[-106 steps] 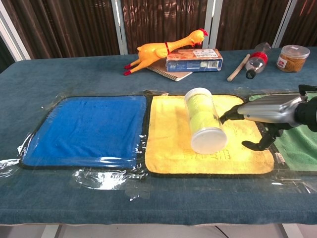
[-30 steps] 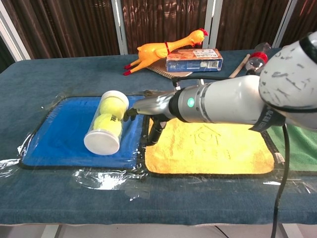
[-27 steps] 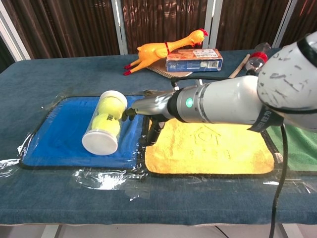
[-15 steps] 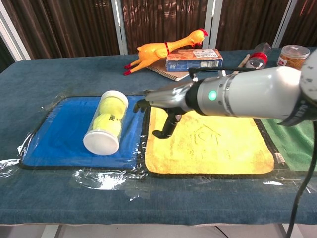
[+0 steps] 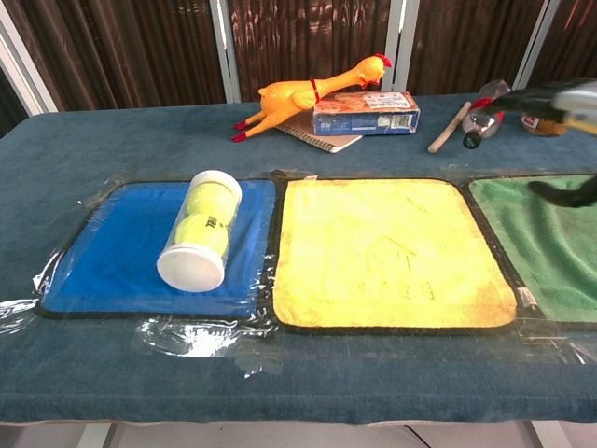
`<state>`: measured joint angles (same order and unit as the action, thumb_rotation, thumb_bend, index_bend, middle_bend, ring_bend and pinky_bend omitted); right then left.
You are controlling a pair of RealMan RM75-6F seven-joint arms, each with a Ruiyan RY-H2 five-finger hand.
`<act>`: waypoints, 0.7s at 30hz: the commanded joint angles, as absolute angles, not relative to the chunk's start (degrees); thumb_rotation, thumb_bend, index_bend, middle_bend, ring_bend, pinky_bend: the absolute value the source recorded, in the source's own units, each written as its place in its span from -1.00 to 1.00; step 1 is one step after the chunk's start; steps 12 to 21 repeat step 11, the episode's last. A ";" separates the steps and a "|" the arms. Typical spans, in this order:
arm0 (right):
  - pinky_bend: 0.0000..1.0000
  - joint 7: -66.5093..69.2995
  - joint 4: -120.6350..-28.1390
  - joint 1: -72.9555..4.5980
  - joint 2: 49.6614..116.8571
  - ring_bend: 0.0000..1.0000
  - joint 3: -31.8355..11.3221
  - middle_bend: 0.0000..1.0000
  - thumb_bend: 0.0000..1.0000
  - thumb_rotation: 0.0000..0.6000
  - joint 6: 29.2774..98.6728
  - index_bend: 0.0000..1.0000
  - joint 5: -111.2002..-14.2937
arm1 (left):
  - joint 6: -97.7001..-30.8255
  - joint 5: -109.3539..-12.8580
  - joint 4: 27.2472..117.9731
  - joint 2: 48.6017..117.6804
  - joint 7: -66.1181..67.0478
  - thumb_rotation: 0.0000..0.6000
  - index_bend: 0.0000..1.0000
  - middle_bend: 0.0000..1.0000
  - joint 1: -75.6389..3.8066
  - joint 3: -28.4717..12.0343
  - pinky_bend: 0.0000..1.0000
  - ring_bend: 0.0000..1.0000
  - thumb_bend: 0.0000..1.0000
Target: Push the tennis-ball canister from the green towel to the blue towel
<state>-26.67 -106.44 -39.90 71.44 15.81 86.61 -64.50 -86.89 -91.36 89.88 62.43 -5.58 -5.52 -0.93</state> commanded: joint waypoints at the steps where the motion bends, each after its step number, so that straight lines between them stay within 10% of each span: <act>1: -1.00 -10.45 -96.73 -21.15 68.78 -1.00 21.81 -0.92 -0.28 0.76 102.83 -1.00 -77.07 | -88.09 -92.84 88.51 63.02 -6.65 1.00 -1.00 -0.97 -5.60 -0.82 -0.72 -0.91 -1.00; 21: -1.00 -4.18 -90.40 -14.05 68.20 -1.00 17.77 -0.93 -0.28 0.77 103.37 -1.00 -82.24 | -85.27 -92.03 90.66 63.40 -0.75 1.00 -1.00 -0.97 -6.16 0.07 -0.73 -0.91 -1.00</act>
